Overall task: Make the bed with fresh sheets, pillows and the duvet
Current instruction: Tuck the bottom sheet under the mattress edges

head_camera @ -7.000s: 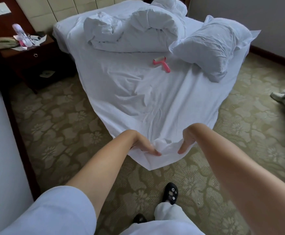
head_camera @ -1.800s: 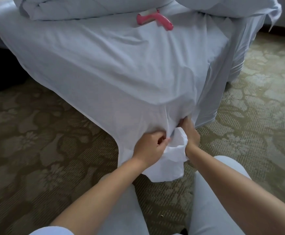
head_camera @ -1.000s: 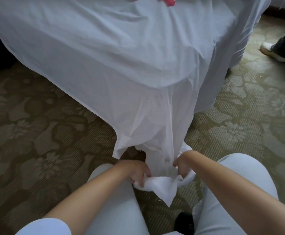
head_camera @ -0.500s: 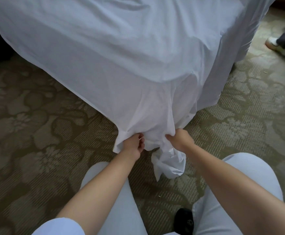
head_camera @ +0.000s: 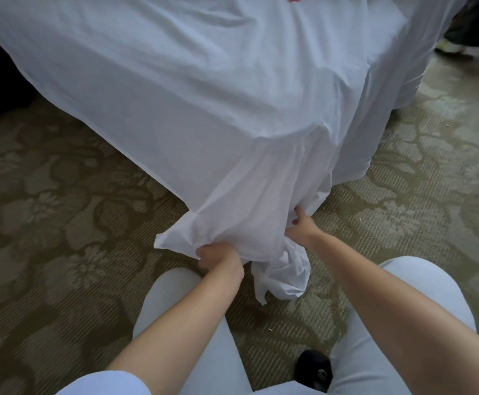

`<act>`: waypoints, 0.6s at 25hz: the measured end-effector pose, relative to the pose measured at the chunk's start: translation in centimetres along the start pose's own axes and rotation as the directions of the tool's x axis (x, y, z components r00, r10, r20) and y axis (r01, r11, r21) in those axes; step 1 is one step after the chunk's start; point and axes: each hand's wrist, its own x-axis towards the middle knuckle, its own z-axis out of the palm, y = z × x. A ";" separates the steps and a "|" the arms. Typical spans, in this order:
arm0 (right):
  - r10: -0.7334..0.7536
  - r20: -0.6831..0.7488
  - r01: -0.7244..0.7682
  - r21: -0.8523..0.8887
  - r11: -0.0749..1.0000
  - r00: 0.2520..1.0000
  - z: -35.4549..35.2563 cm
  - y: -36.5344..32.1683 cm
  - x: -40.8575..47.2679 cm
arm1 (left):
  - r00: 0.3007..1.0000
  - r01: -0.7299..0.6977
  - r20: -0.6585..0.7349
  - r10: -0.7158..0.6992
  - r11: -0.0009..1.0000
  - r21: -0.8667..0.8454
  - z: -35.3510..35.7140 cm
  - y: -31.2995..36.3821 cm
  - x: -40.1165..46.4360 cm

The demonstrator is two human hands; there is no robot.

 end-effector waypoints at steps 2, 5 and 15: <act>-0.021 -0.047 0.030 0.195 0.980 0.999 1.5 -0.5 -0.1 | 0.999 -0.004 0.051 0.008 0.997 -0.080 0.0 -0.5 -0.2; 0.044 -0.200 0.012 0.271 0.962 0.979 2.4 -1.5 -0.4 | 0.992 0.023 0.124 0.006 0.974 -0.223 -1.0 -0.6 -1.0; 0.400 -0.223 -0.209 0.580 0.788 0.889 2.8 0.4 2.8 | 0.979 -0.198 0.063 0.194 0.978 0.069 -2.3 0.3 -1.8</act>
